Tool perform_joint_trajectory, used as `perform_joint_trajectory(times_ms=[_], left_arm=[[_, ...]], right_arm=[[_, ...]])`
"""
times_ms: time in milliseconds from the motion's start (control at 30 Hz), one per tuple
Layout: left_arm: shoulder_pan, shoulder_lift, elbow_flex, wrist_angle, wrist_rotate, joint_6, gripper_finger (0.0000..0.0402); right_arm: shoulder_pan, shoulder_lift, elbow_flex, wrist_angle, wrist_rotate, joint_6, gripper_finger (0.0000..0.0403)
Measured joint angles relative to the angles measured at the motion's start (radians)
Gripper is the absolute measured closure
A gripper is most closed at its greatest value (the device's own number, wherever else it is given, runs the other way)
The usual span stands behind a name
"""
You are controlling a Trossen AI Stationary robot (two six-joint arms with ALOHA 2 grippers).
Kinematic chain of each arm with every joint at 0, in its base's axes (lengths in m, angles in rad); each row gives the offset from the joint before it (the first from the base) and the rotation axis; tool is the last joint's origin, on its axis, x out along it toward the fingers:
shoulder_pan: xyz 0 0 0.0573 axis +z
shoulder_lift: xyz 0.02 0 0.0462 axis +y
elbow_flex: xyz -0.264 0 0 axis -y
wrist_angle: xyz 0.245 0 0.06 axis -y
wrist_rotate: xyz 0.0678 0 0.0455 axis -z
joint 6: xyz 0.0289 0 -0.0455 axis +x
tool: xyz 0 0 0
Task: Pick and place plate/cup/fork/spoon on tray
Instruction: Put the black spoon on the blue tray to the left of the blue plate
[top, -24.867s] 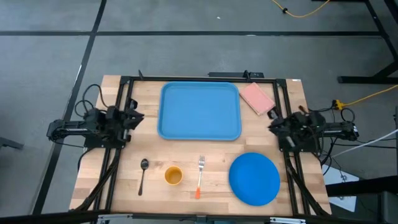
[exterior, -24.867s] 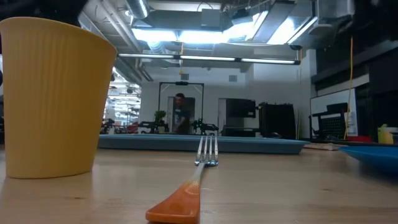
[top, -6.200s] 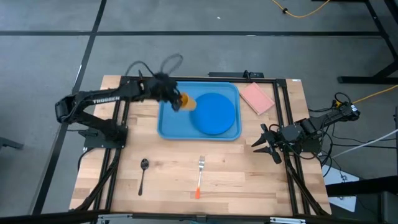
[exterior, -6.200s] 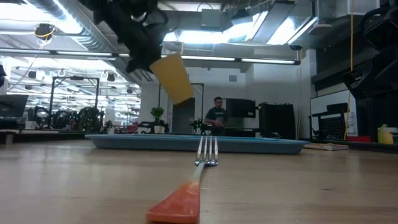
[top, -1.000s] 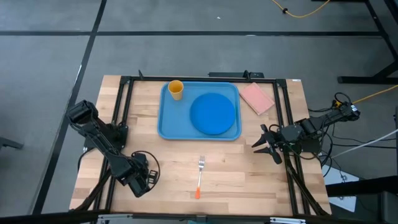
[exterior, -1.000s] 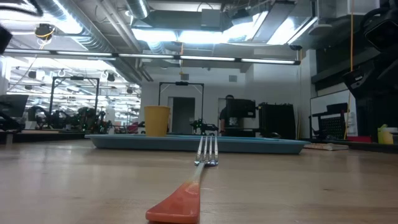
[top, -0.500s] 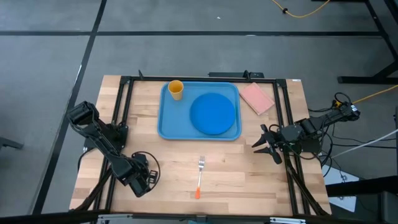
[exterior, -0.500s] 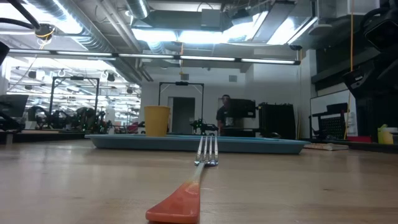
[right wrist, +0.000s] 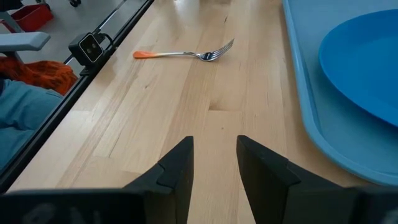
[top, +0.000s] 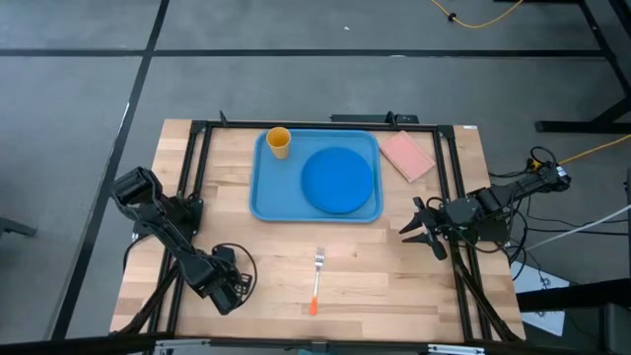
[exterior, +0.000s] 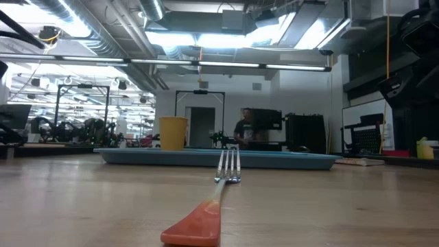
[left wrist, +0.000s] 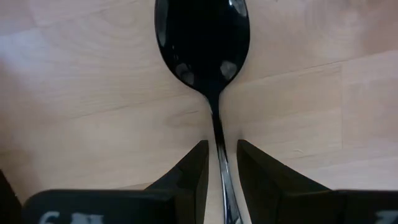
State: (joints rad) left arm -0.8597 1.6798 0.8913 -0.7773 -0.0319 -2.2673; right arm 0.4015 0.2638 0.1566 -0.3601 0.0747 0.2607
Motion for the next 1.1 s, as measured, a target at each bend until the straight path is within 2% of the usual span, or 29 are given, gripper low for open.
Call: perform_joint_trajectory(times_ms=[133,300,533,733,933,1100], left_arm=[[0.0,0.005,0.0,0.0,0.0,0.0,0.0335],[0.006,0.006,-0.001,0.0,0.034,-0.002,0.0389],[0.048,-0.021,-0.005,0.005,0.061,-0.021,0.0398],[0.123,-0.1,0.009,0.007,0.049,0.053,0.0399],[0.229,-0.165,0.01,0.006,-0.013,0.153,0.04],[0.357,-0.177,0.01,0.007,-0.082,0.325,0.04]], right_arm=[[0.0,0.0,0.0,0.0,0.0,0.0,0.0276],[0.0,0.0,0.0,0.001,0.0,0.0,0.0276],[0.0,0.0,0.0,0.005,0.0,0.001,0.0276],[0.0,0.0,0.0,0.004,0.0,0.023,0.0276],[0.0,0.0,0.0,0.001,0.001,0.021,0.0276],[0.0,0.0,0.0,0.001,0.0,0.018,0.0276]])
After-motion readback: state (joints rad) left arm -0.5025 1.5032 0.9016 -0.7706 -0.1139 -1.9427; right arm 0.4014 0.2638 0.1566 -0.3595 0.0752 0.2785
